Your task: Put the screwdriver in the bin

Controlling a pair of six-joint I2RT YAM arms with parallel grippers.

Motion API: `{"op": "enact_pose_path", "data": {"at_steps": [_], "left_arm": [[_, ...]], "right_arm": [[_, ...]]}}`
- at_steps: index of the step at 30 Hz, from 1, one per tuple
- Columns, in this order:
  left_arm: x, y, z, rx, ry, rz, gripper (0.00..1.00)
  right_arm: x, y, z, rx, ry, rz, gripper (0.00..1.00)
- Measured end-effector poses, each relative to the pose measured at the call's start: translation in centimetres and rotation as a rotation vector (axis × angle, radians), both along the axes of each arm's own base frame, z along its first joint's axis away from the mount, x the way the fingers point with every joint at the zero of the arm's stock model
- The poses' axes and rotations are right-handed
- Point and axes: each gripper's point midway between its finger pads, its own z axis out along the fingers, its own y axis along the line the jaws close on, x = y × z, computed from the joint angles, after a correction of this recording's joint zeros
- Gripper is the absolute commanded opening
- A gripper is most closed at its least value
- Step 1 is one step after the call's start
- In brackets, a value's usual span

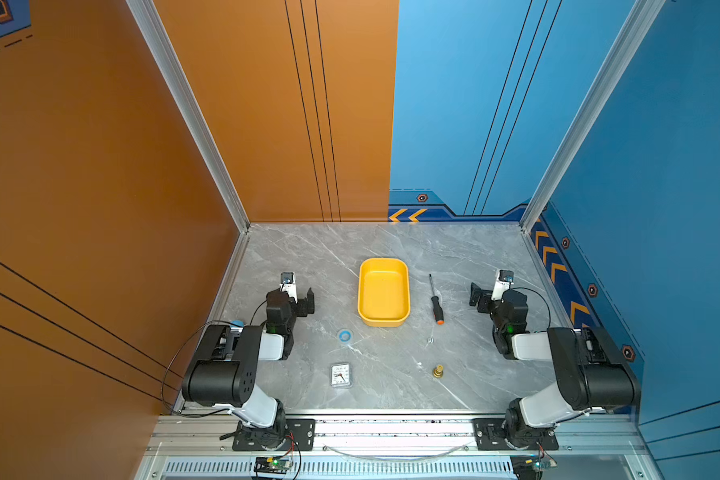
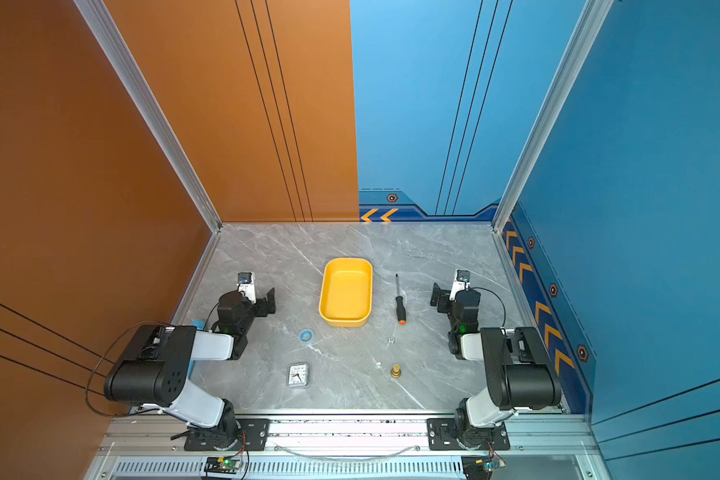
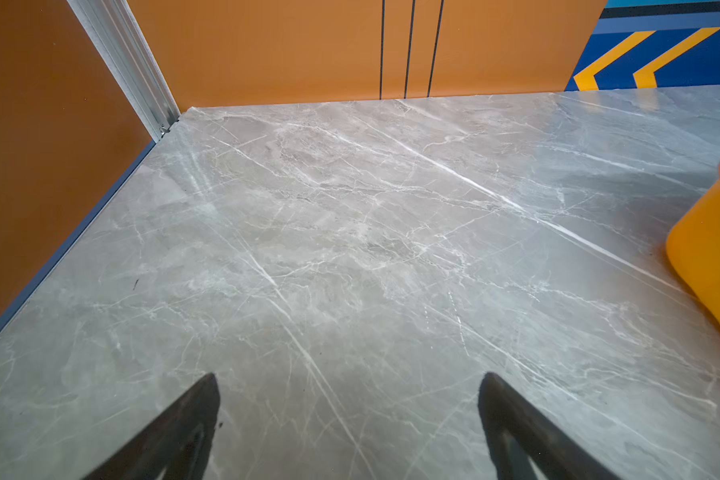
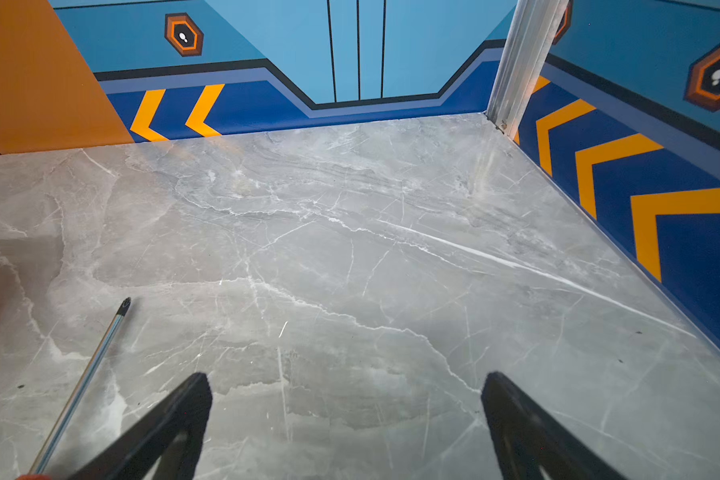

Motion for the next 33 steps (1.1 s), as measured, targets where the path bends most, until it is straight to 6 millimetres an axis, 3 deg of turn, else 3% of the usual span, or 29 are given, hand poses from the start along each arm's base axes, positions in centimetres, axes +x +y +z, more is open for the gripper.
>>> {"op": "enact_pose_path", "data": {"at_steps": [29, 33], "left_arm": [[0.00, -0.07, 0.00, 0.004, 0.000, -0.003, 0.98], [-0.07, 0.78, 0.06, 0.019, -0.001, 0.051, 0.98]], "right_arm": [[-0.02, 0.41, 0.02, -0.019, 0.001, -0.003, 1.00], [-0.22, 0.56, -0.07, -0.035, 0.014, -0.008, 1.00]]}}
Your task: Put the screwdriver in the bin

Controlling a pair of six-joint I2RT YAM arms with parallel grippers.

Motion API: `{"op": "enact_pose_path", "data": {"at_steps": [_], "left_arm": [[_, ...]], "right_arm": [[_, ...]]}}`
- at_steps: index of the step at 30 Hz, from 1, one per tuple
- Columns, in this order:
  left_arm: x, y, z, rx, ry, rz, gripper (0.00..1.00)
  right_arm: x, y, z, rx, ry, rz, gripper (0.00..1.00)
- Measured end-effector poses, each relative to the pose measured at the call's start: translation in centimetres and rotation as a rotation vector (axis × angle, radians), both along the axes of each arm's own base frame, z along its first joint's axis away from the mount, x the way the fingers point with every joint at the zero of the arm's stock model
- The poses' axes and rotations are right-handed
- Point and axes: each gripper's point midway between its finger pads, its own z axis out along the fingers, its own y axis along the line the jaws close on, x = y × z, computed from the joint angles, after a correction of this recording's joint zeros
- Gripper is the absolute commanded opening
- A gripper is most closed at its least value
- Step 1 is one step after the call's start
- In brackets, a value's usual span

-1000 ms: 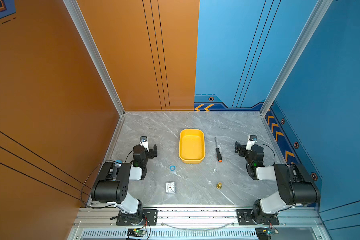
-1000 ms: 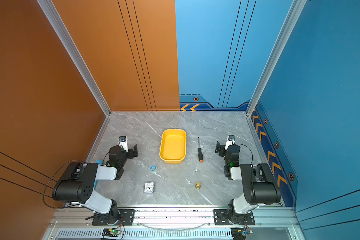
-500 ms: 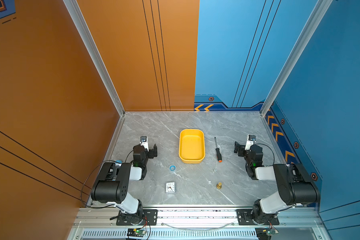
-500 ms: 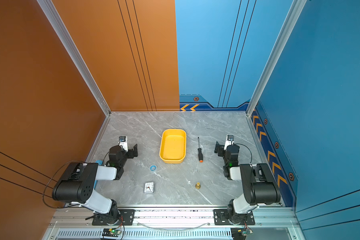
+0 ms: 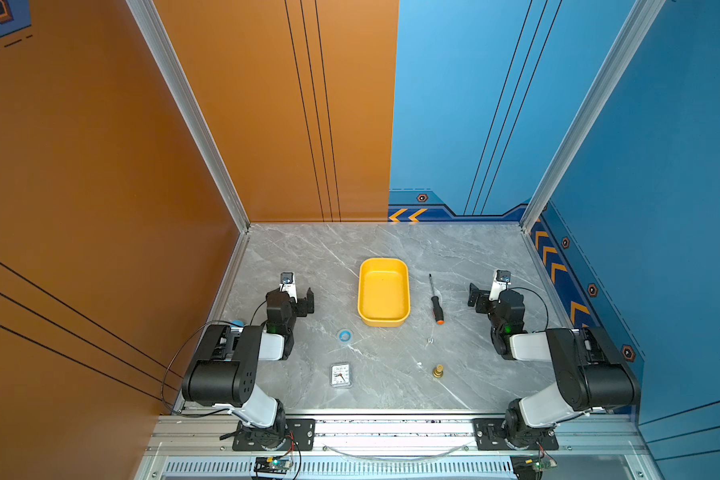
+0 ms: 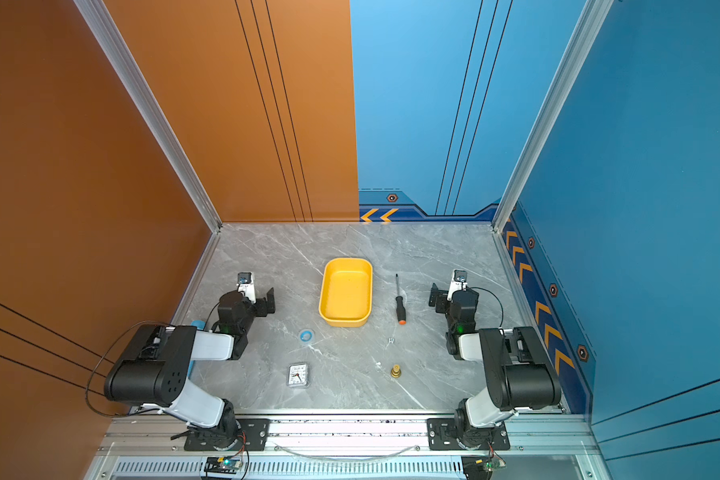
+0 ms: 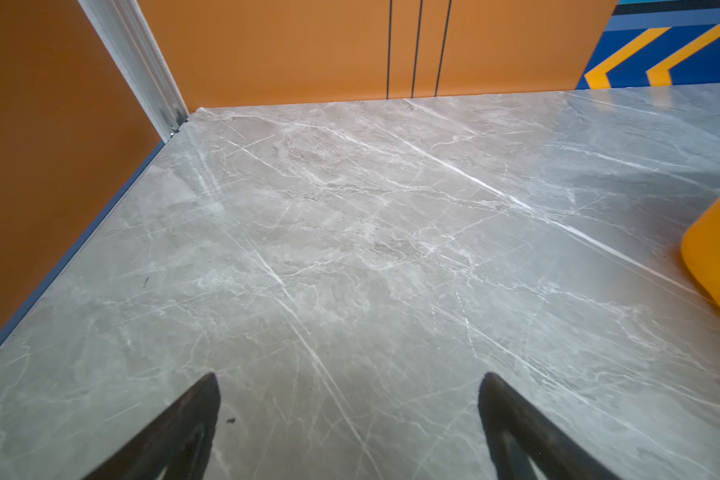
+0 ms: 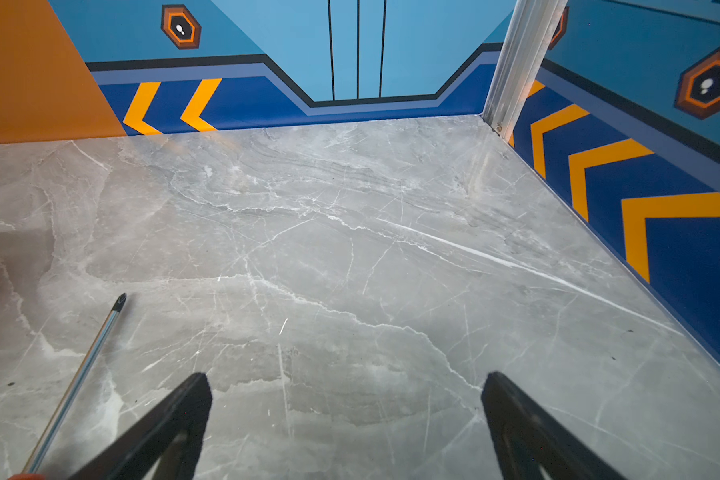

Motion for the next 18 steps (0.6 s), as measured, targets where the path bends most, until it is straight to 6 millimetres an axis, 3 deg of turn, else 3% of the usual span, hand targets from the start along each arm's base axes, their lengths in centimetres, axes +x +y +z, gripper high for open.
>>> {"op": "enact_pose_path", "data": {"at_steps": [3, 6, 10, 13, 18], "left_arm": [[-0.3, 0.9, 0.7, 0.014, -0.005, 0.054, 0.98], [-0.7, 0.8, 2.9, 0.025, -0.034, 0.069, 0.98], [-0.6, -1.0, 7.7, 0.018, -0.106, 0.017, 0.98], [-0.6, -2.7, 10.4, -0.013, -0.126, -0.043, 0.98], [-0.7, -5.8, 11.6, -0.115, -0.055, -0.155, 0.98]], "right_arm": [[0.0, 0.1, 0.6, -0.010, 0.019, 0.000, 1.00], [0.9, 0.5, 2.9, -0.012, 0.028, 0.006, 1.00], [1.9, 2.2, 7.2, 0.016, 0.027, 0.060, 1.00], [2.1, 4.3, 9.1, 0.064, 0.086, 0.138, 1.00], [1.6, 8.2, 9.3, 0.165, 0.275, 0.279, 1.00]]}}
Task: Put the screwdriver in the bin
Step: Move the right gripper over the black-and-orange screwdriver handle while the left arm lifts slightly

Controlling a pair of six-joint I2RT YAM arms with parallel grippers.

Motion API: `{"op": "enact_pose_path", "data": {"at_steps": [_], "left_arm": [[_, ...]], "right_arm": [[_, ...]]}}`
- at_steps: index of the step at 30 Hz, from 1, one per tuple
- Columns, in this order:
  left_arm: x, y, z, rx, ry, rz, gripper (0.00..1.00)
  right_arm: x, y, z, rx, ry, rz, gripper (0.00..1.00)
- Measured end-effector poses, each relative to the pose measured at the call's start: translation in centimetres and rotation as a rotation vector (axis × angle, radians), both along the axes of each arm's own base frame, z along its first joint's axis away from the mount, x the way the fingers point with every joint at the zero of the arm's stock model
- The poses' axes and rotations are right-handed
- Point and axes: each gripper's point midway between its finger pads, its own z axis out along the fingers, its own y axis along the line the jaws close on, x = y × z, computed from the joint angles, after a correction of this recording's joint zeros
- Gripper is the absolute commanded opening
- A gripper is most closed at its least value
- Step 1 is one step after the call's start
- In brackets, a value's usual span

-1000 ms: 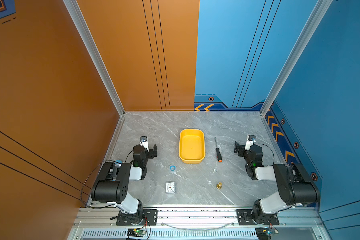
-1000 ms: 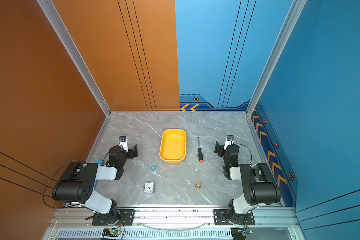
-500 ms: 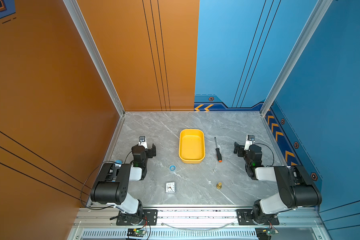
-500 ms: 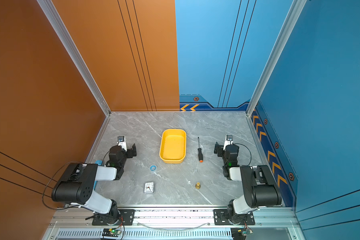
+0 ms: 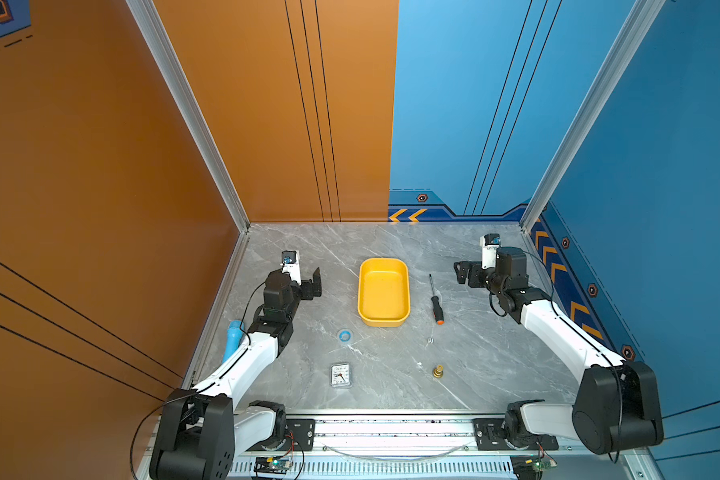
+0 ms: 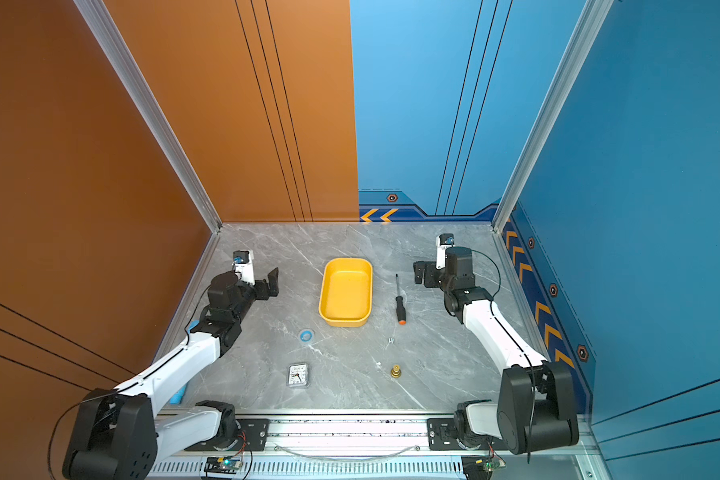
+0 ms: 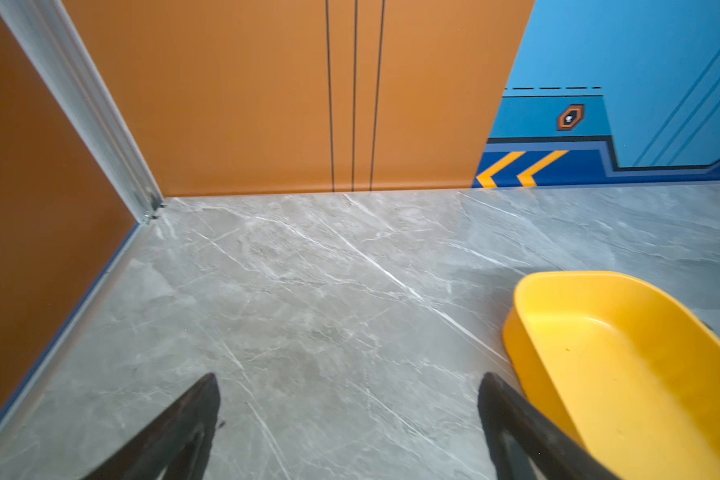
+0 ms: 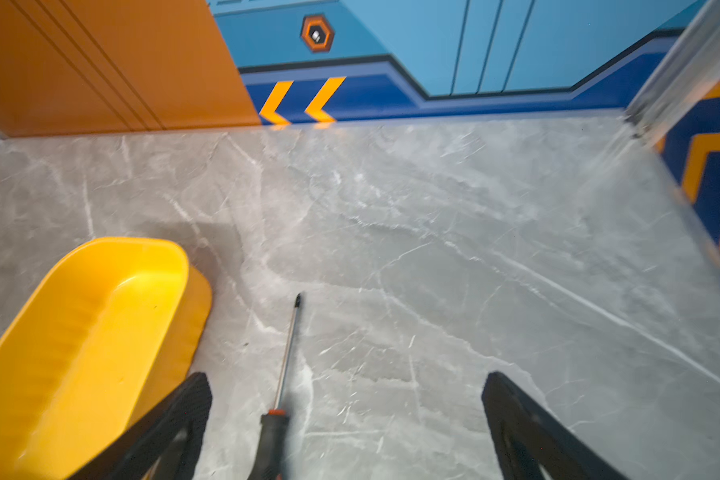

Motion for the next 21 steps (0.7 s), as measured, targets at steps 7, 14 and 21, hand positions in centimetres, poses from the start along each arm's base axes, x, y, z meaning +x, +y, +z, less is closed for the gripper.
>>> {"op": "enact_pose_path", "data": {"at_steps": [7, 14, 21], "left_arm": [[-1.8, -3.5, -2.5, -0.169, 0.172, -0.130, 0.98], [-2.9, -5.5, -4.5, -0.253, 0.285, -0.212, 0.98], [-3.3, -6.6, -6.6, -0.290, 0.382, -0.258, 0.98]], "right_arm": [[-3.2, 5.2, -7.0, 0.043, 0.355, 0.149, 0.97], [-5.7, 7.1, -11.0, 0.023, 0.519, 0.184, 0.94], [-6.5, 8.5, -13.4, -0.018, 0.583, 0.199, 0.89]]}}
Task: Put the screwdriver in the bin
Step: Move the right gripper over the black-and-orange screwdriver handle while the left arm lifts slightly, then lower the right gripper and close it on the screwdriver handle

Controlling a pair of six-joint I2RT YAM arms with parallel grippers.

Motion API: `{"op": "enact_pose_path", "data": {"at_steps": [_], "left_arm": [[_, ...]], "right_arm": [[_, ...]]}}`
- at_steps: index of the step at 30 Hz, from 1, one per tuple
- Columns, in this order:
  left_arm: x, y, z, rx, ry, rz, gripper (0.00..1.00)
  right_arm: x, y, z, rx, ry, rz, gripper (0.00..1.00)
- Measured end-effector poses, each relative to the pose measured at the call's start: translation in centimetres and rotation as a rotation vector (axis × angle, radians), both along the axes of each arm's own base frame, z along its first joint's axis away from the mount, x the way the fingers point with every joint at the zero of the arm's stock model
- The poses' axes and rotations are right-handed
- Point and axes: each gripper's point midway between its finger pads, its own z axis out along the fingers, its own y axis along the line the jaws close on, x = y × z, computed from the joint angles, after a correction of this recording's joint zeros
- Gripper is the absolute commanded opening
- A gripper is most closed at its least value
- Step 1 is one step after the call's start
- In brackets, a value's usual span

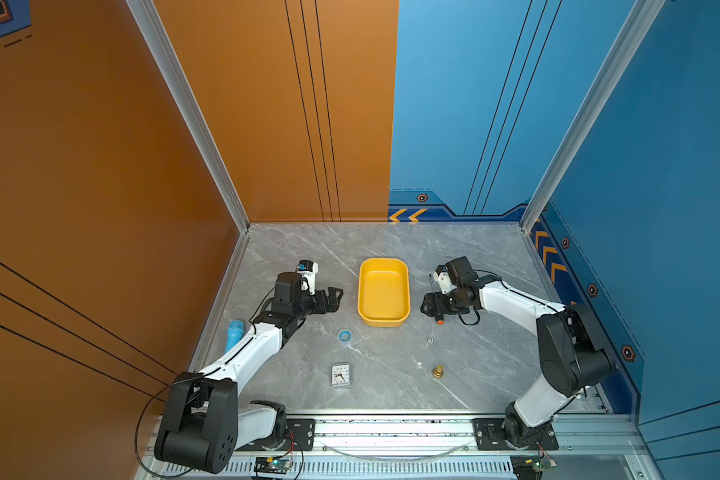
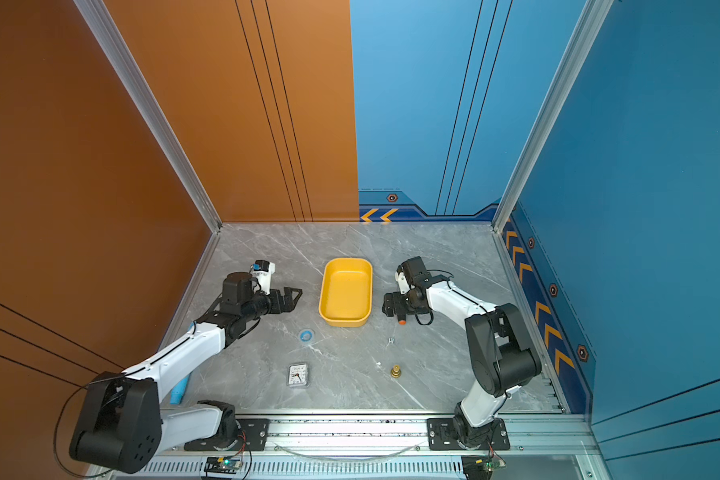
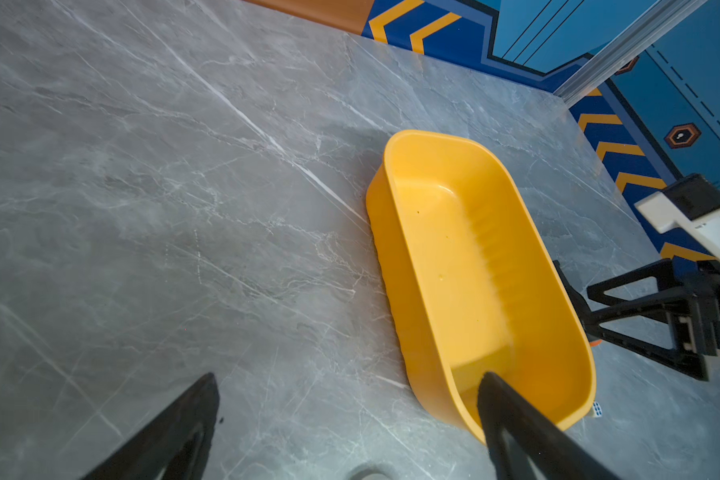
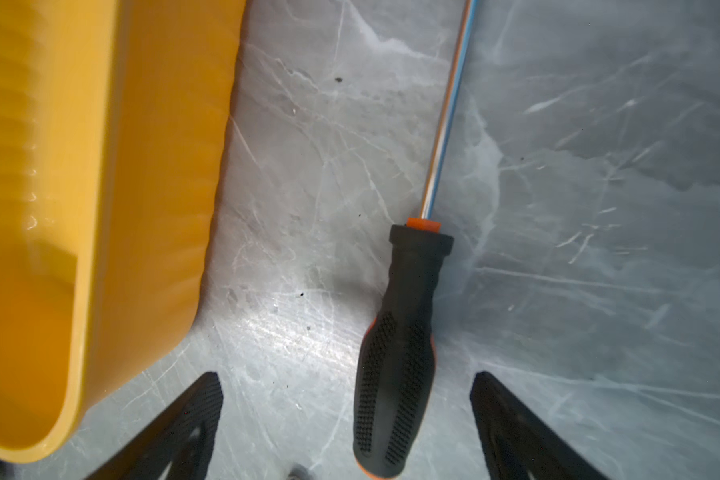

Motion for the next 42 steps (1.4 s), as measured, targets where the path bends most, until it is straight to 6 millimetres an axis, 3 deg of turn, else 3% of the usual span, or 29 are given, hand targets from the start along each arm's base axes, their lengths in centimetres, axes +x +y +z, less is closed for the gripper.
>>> {"op": "enact_pose_path", "data": {"at_steps": [9, 17, 31, 36, 38, 40, 42], "left_arm": [[-0.3, -0.6, -0.5, -0.027, 0.036, -0.023, 0.98], [0.1, -0.9, -0.1, -0.035, 0.040, -0.035, 0.98], [-0.2, -1.1, -0.8, -0.039, 0.071, -0.046, 0.98], [-0.4, -1.1, -0.9, -0.038, 0.081, -0.048, 0.98], [-0.5, -1.1, -1.0, -0.039, 0.086, -0.050, 0.98], [-0.6, -1.2, -1.0, -0.042, 0.090, -0.054, 0.98], [-0.6, -1.4, -1.0, -0.048, 0.091, -0.063, 0.98]], "right_arm": [[0.7, -0.5, -1.6, -0.057, 0.023, -0.032, 0.84], [1.0, -0.6, -1.8, -0.088, 0.015, -0.047, 0.69], [1.2, -0.2, -2.6, -0.103, 0.029, -0.049, 0.53], [1.4, -0.4, -2.7, -0.114, 0.027, -0.055, 0.37], [1.5, -0.4, -2.8, -0.119, 0.027, -0.055, 0.26], [1.5, -0.5, -2.7, -0.122, 0.030, -0.058, 0.04], [1.6, -0.6, -2.5, -0.124, 0.037, -0.068, 0.00]]}}
